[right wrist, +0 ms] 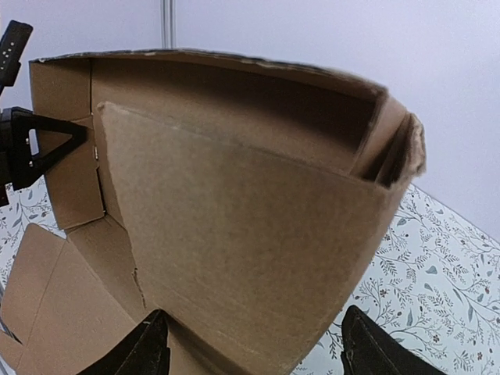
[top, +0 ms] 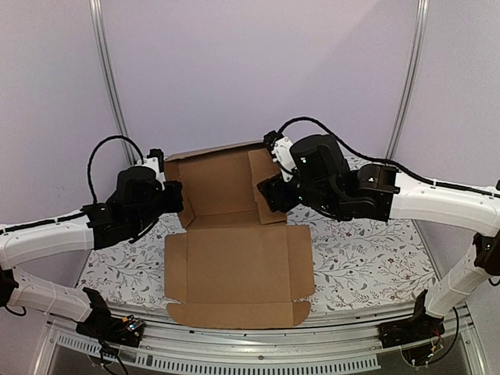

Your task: Fold the paper box

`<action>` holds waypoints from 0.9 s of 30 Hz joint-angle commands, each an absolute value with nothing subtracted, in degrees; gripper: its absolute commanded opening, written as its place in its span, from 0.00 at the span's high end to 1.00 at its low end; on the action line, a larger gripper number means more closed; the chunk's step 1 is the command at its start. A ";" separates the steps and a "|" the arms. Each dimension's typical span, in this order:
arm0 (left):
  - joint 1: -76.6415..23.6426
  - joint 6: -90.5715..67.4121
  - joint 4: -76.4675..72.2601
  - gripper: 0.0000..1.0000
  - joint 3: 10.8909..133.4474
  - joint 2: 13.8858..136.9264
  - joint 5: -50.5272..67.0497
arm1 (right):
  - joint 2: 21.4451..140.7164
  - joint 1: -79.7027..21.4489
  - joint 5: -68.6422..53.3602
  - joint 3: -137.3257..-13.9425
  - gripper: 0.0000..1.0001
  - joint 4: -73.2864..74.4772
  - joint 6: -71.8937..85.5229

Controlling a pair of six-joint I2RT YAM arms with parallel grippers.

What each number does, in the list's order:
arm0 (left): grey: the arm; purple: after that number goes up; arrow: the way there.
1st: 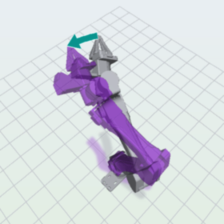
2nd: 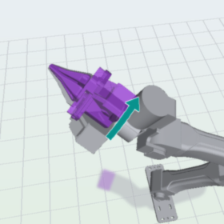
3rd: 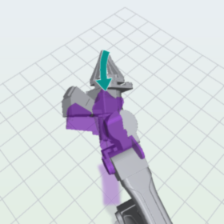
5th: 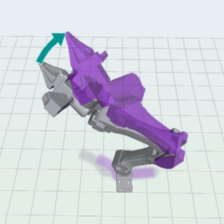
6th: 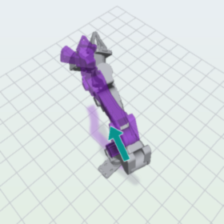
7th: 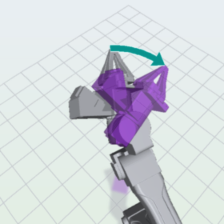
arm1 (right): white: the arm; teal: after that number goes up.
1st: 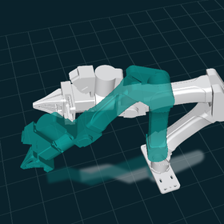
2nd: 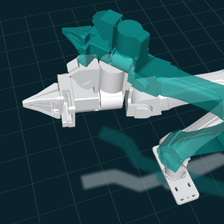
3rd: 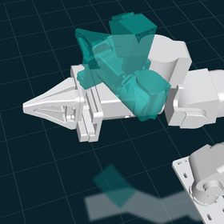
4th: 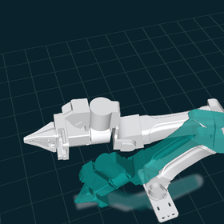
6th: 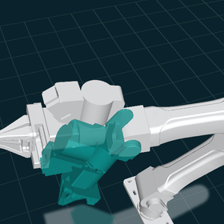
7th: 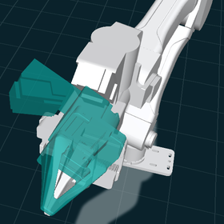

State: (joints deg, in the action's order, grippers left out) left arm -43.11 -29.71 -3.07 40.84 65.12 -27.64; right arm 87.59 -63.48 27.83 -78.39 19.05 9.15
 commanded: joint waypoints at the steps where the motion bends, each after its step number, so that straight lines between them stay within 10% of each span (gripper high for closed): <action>1: -46.66 -29.27 -2.45 1.00 43.09 63.88 -33.38 | 88.83 -63.64 34.97 -76.59 0.28 15.33 11.04; 18: -53.65 -26.71 -2.26 1.00 44.88 64.83 -43.08 | 91.81 -63.70 41.51 -74.65 0.74 9.55 9.19; 27: -55.61 -24.07 -2.54 1.00 44.97 65.59 -48.11 | 91.39 -63.66 41.50 -72.47 0.39 6.79 8.40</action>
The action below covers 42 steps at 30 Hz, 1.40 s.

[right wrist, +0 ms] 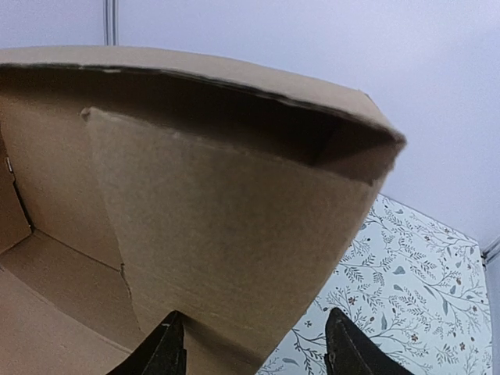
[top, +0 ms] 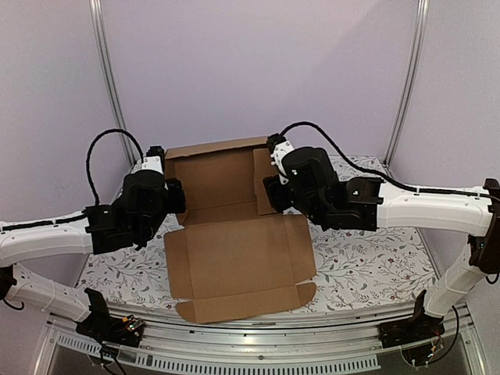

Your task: Fold the paper box

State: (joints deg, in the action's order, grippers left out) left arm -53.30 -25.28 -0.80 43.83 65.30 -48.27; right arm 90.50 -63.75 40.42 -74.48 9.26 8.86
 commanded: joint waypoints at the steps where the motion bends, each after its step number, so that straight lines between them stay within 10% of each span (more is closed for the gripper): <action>1: -55.68 -23.72 -2.96 1.00 44.51 65.57 -48.54 | 91.34 -63.64 41.24 -71.98 0.36 6.31 8.29; 42: -62.62 -20.84 -32.92 1.00 28.05 88.81 -58.80 | 97.99 -55.73 27.35 -46.59 0.28 -26.80 15.51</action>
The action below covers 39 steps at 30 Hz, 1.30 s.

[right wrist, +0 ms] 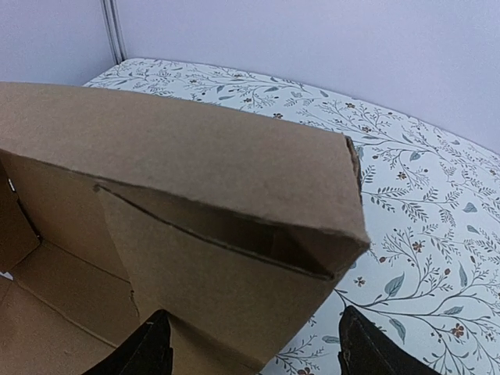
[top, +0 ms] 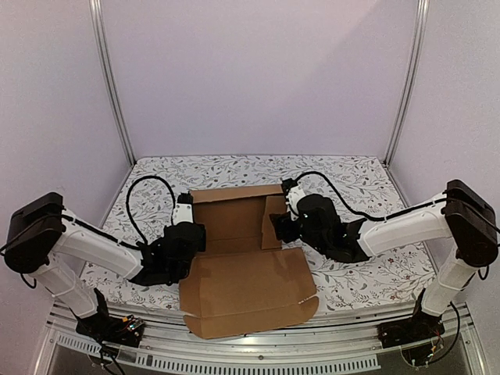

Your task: Fold the paper box

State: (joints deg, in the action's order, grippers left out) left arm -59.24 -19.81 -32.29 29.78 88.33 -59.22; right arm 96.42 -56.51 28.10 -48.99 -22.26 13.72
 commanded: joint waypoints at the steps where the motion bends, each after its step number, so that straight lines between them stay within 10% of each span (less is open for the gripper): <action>1: -63.34 -21.22 -33.06 1.00 27.67 88.78 -59.25 | 98.06 -55.75 26.98 -45.80 0.28 -27.66 15.68; 24: -75.90 -31.77 -27.62 1.00 27.43 93.78 -67.63 | 100.59 -55.74 24.14 -34.05 0.29 -51.29 14.47; 30: -77.30 -32.55 -26.08 1.00 28.91 94.52 -68.29 | 103.59 -55.73 24.04 -32.18 0.43 -59.10 12.94; 36: -78.52 -32.49 -24.87 1.00 30.50 95.54 -69.27 | 104.50 -55.73 24.57 -32.37 0.82 -59.63 12.41; 39: -78.57 -32.87 -24.55 1.00 30.59 95.71 -69.65 | 104.03 -55.73 24.63 -32.05 0.82 -59.52 11.92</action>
State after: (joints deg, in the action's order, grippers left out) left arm -75.29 -34.20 -27.46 29.26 94.43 -75.16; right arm 103.15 -55.79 24.97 -32.58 -58.28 12.78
